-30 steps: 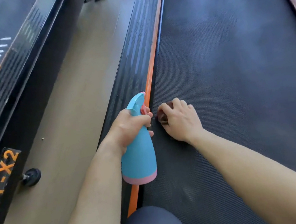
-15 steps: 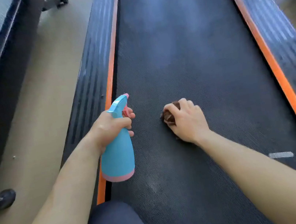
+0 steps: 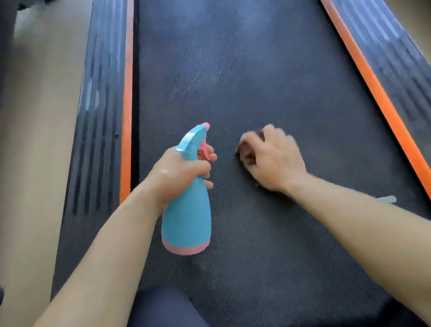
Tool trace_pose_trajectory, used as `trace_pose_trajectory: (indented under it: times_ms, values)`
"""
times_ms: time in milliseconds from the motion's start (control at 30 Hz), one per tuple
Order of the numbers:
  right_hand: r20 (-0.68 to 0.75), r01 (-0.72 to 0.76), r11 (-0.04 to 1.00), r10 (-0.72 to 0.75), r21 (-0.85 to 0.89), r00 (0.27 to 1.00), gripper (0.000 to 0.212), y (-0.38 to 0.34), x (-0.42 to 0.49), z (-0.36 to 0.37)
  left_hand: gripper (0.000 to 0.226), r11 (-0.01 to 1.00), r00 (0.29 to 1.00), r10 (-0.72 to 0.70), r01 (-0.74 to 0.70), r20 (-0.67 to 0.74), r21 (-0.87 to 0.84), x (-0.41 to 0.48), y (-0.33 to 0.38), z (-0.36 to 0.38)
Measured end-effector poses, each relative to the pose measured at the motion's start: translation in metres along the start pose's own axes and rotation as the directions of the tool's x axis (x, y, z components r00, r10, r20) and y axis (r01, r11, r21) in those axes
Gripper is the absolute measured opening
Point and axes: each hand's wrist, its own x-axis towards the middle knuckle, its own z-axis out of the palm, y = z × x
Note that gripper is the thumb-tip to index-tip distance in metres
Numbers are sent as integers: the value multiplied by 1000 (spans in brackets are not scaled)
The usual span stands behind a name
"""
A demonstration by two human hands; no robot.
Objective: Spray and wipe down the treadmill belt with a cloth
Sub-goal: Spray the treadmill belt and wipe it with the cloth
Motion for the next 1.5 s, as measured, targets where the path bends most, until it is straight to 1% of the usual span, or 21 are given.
trace_pose_trajectory:
  times_ms: [67, 167, 233, 333, 400, 433, 467, 600, 667, 733, 833, 900, 933, 967, 1033, 1100, 1133, 1233, 1300, 1400, 1500]
  values:
    - [16, -188, 982, 188, 7, 982, 38, 2, 33, 1, 45, 1000, 1000, 8, -8, 1, 7, 1, -1, 4]
    - [33, -223, 975, 223, -15, 974, 40, -7, 29, -1, 46, 998, 1000, 15, -15, -9, 60, 4, -4, 7]
    - [8, -142, 990, 142, 3, 990, 41, -16, -7, -4, 39, 998, 1000, 1, -1, 0, 59, 4, -4, 8]
    - [38, 76, 996, -78, 43, 996, 44, -28, -59, -4, 42, 1000, 1000, -18, 18, -1, 9, 7, -1, 9]
    - [67, 190, 981, -193, 46, 979, 44, -20, -54, -3, 44, 1000, 1000, -15, 15, 2, 13, 10, 1, 11]
    - [65, 197, 980, -199, 32, 978, 43, -16, -42, -1, 46, 999, 1000, -17, 17, 9, 35, 11, 2, 12]
    - [51, 162, 986, -163, 28, 985, 42, -15, -25, 2, 47, 998, 1000, -25, 24, 11, 53, 13, 1, 13]
    - [72, -145, 989, 142, 39, 987, 40, -19, 37, 9, 36, 994, 998, -57, 57, -12, 96, 16, 0, 12]
    - [74, -146, 989, 143, 30, 987, 41, -23, 31, 8, 36, 993, 999, -51, 53, -20, 103, 16, 1, 10]
    - [46, -42, 999, 40, 27, 998, 42, -23, -5, 2, 42, 994, 998, -64, 65, -11, 83, 17, 1, 10]
    - [78, 203, 976, -209, 79, 975, 44, -14, -62, -8, 64, 994, 997, -74, 72, 19, 86, 22, 5, 15]
    - [138, 306, 946, -318, 106, 938, 45, 1, -60, -13, 65, 992, 996, -78, 74, 37, 99, 25, 7, 19]
    - [147, 309, 947, -318, 86, 937, 44, 6, -50, -11, 62, 991, 996, -83, 78, 46, 105, 26, 6, 21]
    - [129, 263, 963, -269, 64, 954, 44, 9, -35, -8, 60, 989, 994, -90, 82, 56, 120, 26, 6, 23]
    - [59, 63, 997, -66, 45, 996, 44, 14, 6, -2, 61, 984, 991, -110, 98, 70, 150, 27, 7, 28]
    - [60, -112, 994, 111, 11, 992, 43, 16, 40, 4, 63, 983, 990, -104, 88, 91, 161, 28, 7, 33]
    - [68, -142, 990, 142, -7, 988, 43, 16, 48, 5, 63, 983, 990, -96, 79, 101, 164, 30, 7, 35]
    - [37, -133, 991, 133, 6, 990, 43, 18, 16, -5, 64, 983, 986, -89, 65, 138, 172, 33, 10, 43]
    - [24, -106, 993, 105, 46, 994, 39, 26, -48, -17, 60, 982, 982, -83, 51, 172, 183, 33, 10, 46]
    - [74, -27, 991, 18, 130, 997, 34, 45, -122, -37, 50, 984, 975, -62, 24, 214, 176, 33, 12, 48]
    - [77, -32, 998, 29, 46, 997, 34, 59, -96, -34, 53, 981, 960, -65, 11, 273, 194, 31, 12, 51]
